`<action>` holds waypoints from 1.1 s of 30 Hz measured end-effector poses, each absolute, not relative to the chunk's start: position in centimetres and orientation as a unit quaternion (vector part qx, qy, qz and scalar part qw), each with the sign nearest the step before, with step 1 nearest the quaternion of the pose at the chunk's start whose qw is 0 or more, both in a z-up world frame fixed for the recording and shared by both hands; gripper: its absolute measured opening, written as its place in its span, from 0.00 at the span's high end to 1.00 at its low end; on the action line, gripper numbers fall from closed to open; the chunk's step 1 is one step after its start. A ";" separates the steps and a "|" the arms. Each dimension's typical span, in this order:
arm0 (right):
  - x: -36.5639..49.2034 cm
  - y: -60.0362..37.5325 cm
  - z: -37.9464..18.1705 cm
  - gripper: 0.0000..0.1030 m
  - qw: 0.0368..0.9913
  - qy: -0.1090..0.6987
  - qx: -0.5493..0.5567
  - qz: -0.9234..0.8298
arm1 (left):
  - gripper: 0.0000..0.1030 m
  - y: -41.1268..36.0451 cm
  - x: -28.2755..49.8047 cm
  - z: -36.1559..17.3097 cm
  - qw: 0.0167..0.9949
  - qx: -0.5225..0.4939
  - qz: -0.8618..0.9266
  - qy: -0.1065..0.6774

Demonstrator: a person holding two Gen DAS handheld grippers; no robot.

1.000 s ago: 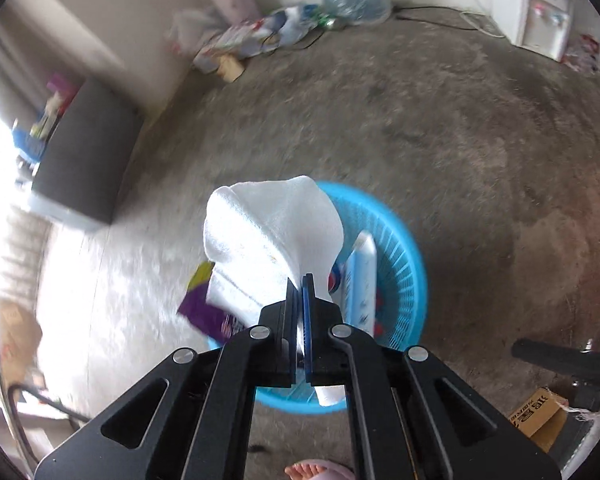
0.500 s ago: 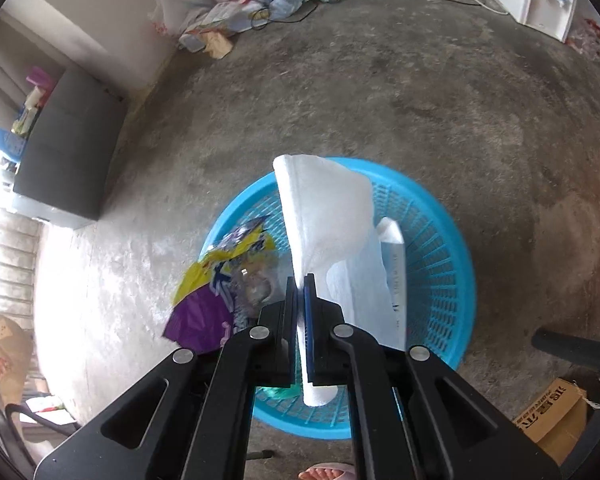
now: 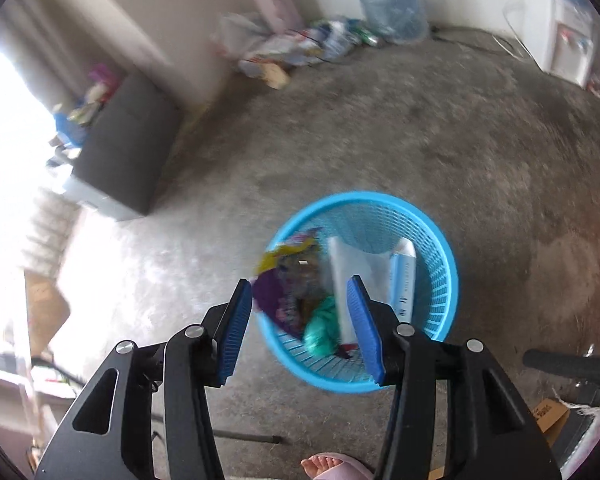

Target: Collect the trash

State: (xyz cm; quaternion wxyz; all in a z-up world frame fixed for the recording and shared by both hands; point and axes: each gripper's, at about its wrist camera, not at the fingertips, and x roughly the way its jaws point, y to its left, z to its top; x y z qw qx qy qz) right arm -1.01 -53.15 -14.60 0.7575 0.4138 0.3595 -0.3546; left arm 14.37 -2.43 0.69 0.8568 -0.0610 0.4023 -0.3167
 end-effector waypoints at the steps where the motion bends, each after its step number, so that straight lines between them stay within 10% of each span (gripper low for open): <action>1: -0.8 -52.3 -13.2 0.53 0.770 0.359 0.402 -0.341 | 0.41 -1.8 14.2 0.9 0.861 -0.063 -0.312 0.397; 11: 5.7 -39.8 -1.2 0.47 0.874 0.361 0.300 -0.128 | 0.41 6.5 12.8 1.5 0.898 -0.090 -0.221 0.370; 24: 15.1 -22.4 -1.6 0.47 0.849 0.454 0.248 0.108 | 0.42 13.2 14.6 -0.8 0.899 -0.148 -0.175 0.373; 33: 18.2 -17.6 -2.4 0.56 0.827 0.485 0.255 0.125 | 0.75 12.5 20.9 -3.4 0.874 -0.182 -0.212 0.397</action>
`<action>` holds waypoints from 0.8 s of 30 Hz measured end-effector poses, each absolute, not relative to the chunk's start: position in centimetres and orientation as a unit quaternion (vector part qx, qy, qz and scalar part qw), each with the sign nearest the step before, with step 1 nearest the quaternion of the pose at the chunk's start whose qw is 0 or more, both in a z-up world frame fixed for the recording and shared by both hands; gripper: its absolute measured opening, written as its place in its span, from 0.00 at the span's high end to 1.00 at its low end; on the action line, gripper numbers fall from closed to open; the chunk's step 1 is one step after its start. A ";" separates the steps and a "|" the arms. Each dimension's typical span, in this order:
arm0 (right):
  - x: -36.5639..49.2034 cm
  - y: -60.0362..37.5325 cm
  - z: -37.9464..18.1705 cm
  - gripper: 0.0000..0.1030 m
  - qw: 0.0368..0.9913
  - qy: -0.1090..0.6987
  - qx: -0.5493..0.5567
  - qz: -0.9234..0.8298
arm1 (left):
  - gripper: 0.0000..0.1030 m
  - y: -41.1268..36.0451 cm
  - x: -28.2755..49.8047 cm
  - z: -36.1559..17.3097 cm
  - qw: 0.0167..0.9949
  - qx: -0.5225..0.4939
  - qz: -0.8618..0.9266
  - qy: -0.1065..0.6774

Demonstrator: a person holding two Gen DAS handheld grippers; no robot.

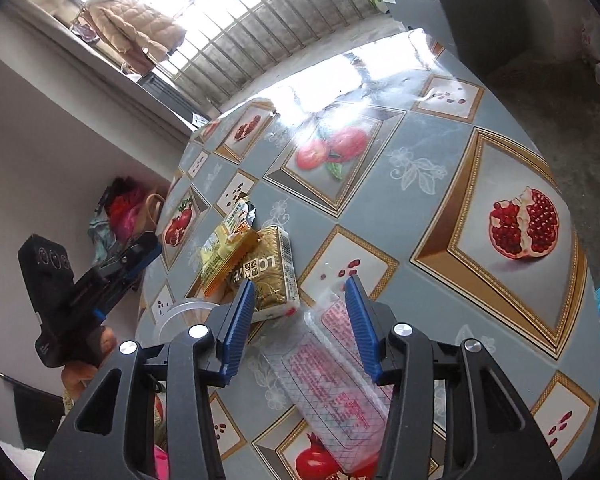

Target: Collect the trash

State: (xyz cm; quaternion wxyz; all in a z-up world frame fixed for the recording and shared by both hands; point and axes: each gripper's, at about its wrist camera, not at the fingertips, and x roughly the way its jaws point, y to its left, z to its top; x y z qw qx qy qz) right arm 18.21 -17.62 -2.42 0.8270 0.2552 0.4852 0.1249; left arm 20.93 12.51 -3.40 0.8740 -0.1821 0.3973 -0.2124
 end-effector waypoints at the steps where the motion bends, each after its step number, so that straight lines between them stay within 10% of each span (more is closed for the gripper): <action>1: 18.4 -17.4 -2.5 0.56 0.827 0.487 0.251 0.124 | 0.77 12.2 21.4 -3.8 0.871 -0.183 -0.217 0.401; 24: 22.0 -15.7 -7.8 0.66 0.763 0.552 0.288 0.173 | 0.91 6.8 21.6 -9.2 0.819 -0.153 -0.283 0.475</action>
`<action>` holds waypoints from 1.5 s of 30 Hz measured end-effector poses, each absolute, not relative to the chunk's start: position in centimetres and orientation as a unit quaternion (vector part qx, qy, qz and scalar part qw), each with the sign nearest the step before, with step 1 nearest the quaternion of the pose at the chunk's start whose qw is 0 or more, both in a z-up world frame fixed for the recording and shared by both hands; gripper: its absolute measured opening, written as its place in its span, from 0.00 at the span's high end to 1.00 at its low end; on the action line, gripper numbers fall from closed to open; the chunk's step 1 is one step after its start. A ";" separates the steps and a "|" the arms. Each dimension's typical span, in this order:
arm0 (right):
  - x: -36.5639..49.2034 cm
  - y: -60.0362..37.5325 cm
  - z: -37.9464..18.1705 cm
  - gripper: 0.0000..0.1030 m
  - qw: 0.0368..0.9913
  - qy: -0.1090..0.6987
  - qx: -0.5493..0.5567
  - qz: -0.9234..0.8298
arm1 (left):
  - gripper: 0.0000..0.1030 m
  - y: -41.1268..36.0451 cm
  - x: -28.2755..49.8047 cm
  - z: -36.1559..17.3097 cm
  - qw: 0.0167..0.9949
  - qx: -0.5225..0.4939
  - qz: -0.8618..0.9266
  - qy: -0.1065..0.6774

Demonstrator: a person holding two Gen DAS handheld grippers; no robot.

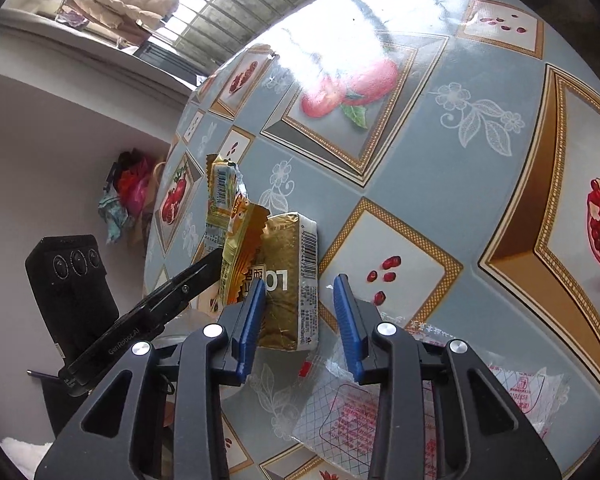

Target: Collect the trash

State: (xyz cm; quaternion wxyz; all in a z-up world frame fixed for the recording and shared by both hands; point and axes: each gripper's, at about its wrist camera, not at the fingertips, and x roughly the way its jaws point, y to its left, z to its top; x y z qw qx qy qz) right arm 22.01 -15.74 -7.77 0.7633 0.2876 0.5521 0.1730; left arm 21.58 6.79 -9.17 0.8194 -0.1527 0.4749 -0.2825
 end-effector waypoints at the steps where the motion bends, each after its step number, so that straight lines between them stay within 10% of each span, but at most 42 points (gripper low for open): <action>1: 21.8 -15.9 -7.7 0.66 0.764 0.552 0.285 0.174 | 0.91 6.5 21.2 -9.2 0.816 -0.151 -0.288 0.477; 45: 7.2 -29.7 -4.6 0.51 0.820 0.476 0.314 -0.042 | 0.86 2.4 11.6 -3.6 0.813 -0.105 -0.363 0.444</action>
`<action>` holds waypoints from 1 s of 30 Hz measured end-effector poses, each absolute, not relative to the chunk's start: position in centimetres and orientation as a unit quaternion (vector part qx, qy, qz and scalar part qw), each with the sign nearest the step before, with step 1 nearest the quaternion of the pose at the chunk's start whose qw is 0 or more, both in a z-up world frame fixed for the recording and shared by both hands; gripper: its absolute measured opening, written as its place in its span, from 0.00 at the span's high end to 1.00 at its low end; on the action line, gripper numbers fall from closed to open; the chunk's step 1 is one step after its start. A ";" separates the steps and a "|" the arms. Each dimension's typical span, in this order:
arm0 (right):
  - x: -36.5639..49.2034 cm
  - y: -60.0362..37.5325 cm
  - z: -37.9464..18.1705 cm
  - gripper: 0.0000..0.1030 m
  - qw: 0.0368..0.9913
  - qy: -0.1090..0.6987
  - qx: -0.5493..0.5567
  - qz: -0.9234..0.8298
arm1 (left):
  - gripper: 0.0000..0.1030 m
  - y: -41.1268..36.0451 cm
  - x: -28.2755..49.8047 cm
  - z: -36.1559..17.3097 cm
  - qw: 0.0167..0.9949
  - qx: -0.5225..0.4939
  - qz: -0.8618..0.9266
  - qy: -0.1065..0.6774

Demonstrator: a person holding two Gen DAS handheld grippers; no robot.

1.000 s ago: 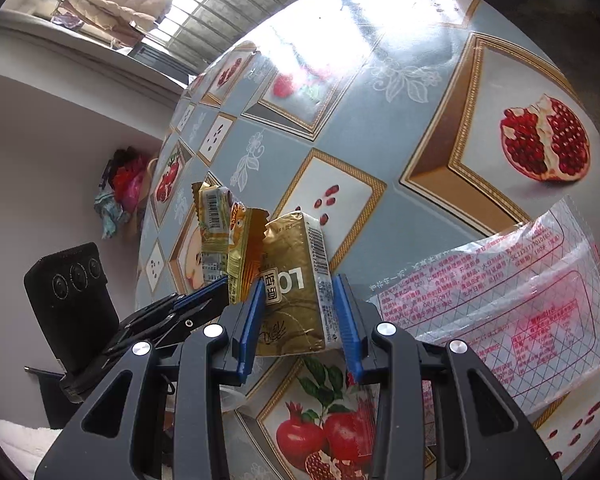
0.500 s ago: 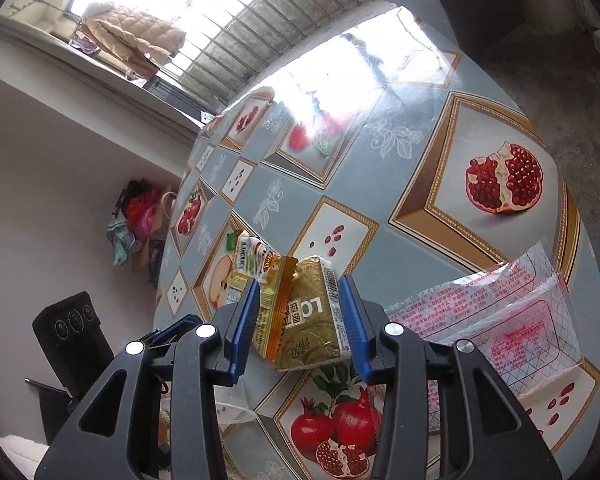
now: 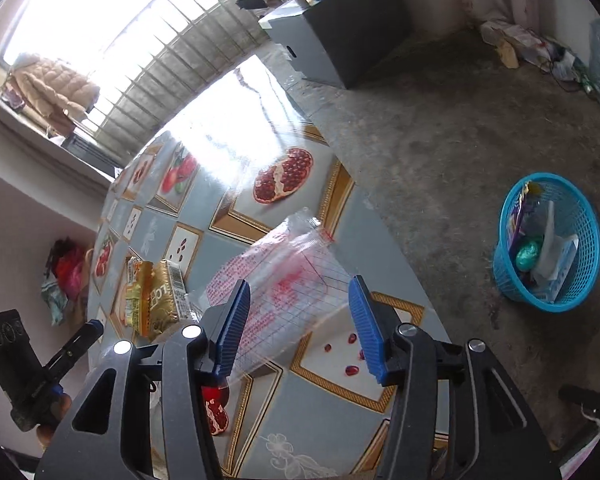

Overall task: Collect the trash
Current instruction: 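Grasp the clear pink-printed plastic bag with the right tool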

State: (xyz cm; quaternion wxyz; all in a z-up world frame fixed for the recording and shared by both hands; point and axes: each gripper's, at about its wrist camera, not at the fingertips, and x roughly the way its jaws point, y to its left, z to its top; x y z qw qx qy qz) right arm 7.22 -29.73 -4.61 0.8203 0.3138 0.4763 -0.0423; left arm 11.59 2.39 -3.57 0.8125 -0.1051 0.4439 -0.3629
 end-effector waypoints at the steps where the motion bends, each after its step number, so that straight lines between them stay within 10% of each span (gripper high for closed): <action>1: 6.9 -30.1 -4.8 0.51 0.816 0.477 0.322 -0.043 | 0.86 1.6 11.6 -3.5 0.808 -0.106 -0.370 0.446; 30: 6.7 -31.0 -9.3 0.72 0.765 0.452 0.456 0.054 | 0.98 -11.6 9.8 -9.0 0.772 0.032 -0.384 0.506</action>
